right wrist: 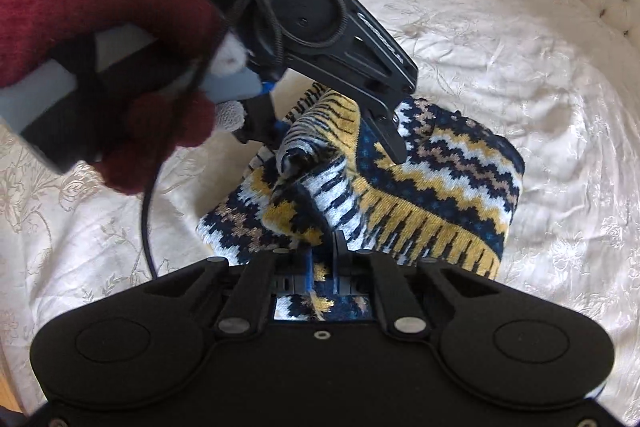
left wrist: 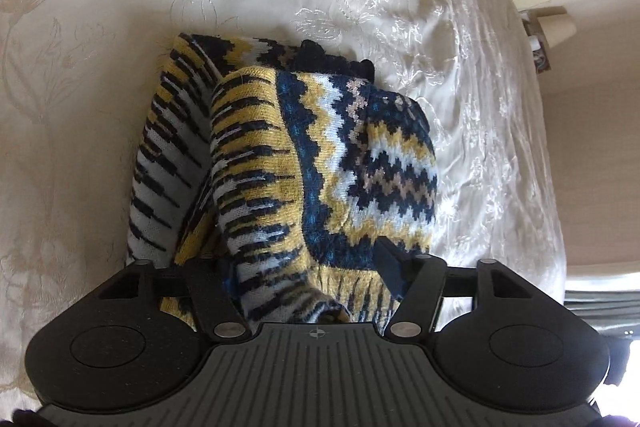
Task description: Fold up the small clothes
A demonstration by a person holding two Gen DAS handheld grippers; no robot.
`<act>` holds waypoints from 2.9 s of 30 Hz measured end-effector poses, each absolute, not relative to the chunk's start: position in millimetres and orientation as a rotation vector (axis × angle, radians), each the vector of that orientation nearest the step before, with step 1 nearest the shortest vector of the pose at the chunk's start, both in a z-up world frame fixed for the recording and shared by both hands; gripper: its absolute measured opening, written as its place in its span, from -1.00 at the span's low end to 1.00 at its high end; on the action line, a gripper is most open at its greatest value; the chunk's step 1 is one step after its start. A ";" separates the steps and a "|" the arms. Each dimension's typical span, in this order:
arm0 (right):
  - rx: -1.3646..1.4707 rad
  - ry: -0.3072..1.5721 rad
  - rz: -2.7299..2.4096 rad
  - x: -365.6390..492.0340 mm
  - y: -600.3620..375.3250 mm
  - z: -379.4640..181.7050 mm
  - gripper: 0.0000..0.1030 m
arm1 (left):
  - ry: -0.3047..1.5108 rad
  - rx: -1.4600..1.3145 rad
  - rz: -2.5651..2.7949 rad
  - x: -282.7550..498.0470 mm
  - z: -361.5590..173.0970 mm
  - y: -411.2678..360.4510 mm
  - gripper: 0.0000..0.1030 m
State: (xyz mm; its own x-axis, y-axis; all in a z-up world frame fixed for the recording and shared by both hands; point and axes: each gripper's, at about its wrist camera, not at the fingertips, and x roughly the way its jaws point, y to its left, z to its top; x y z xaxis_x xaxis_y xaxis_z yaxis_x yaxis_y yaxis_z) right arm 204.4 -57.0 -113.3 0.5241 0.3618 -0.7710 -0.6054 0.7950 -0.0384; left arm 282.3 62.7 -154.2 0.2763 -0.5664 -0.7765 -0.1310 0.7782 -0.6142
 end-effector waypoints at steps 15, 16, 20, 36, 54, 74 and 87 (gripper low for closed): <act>-0.269 0.860 0.677 208.5 -15.3 -118.1 -0.72 | 1.183 -0.396 -0.329 273.8 -132.5 92.4 -0.70; -0.284 0.886 0.690 211.1 -8.1 -126.7 -0.72 | 1.203 -0.394 -0.315 274.2 -141.1 94.9 -0.69; -0.325 0.974 0.722 218.7 9.8 -154.4 -0.45 | 1.209 -0.387 -0.273 273.1 -157.5 104.9 -0.36; 0.043 0.921 0.570 226.8 -110.4 -105.2 0.44 | 0.980 -0.266 -0.310 228.8 -85.1 85.2 -0.06; 0.182 0.900 0.528 346.8 -124.4 -121.7 0.44 | 1.157 -0.281 -0.331 211.1 -152.0 56.8 -0.05; 0.338 0.994 0.443 350.0 -173.3 -155.3 0.55 | 1.115 -0.459 -0.200 167.5 -139.0 91.3 -0.03; 0.643 1.152 0.496 351.0 -194.1 -214.0 0.67 | 1.216 -0.647 -0.291 204.1 -195.4 90.9 0.26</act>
State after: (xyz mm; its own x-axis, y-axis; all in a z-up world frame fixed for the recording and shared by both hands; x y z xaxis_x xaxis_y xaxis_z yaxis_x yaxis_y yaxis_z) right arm 351.0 -194.1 -214.0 0.3352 0.6602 -0.6722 -0.0345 0.7216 0.6915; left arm 204.1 90.9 -195.4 0.3393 -0.5365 -0.7727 -0.1282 0.7874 -0.6030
